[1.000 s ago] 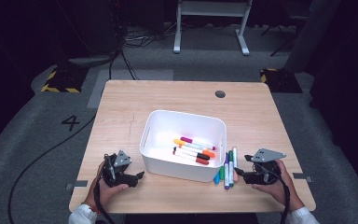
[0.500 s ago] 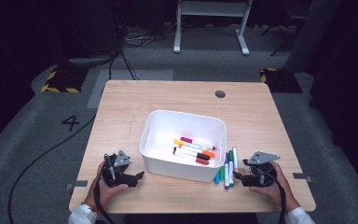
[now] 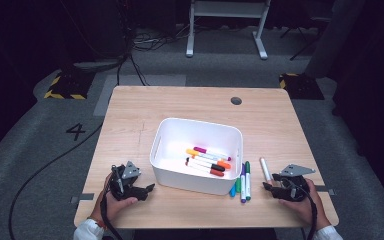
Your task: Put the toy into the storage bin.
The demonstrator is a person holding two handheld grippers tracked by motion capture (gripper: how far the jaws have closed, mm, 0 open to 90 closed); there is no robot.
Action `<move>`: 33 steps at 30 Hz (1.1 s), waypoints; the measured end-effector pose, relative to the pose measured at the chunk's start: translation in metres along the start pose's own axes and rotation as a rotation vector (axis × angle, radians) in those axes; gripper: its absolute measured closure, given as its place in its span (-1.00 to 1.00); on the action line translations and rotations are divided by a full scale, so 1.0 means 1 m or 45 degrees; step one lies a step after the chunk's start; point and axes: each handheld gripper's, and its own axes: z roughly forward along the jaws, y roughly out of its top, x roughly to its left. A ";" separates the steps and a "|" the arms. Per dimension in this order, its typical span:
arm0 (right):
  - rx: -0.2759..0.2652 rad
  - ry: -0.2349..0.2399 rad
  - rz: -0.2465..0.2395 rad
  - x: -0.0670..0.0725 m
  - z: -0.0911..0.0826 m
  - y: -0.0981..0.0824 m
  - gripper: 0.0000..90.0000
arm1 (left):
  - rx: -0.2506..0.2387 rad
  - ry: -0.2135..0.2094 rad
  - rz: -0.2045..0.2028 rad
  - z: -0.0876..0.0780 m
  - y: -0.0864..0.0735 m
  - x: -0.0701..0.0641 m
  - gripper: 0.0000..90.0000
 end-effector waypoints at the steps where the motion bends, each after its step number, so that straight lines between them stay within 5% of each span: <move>1: -0.005 0.000 0.011 -0.002 -0.001 -0.001 0.21 | 0.000 0.000 0.001 0.000 0.000 0.000 -0.65; 9: -0.031 -0.026 0.069 -0.011 -0.005 -0.007 0.63 | 0.000 0.000 0.001 0.000 0.000 0.000 -0.65; 20: -0.037 -0.048 0.056 -0.016 -0.005 -0.007 0.64 | 0.000 0.000 0.000 0.000 0.000 0.000 -0.65; 33: -0.153 -0.037 0.045 -0.017 -0.026 0.004 0.64 | 0.000 -0.001 0.000 0.000 0.000 0.000 -0.66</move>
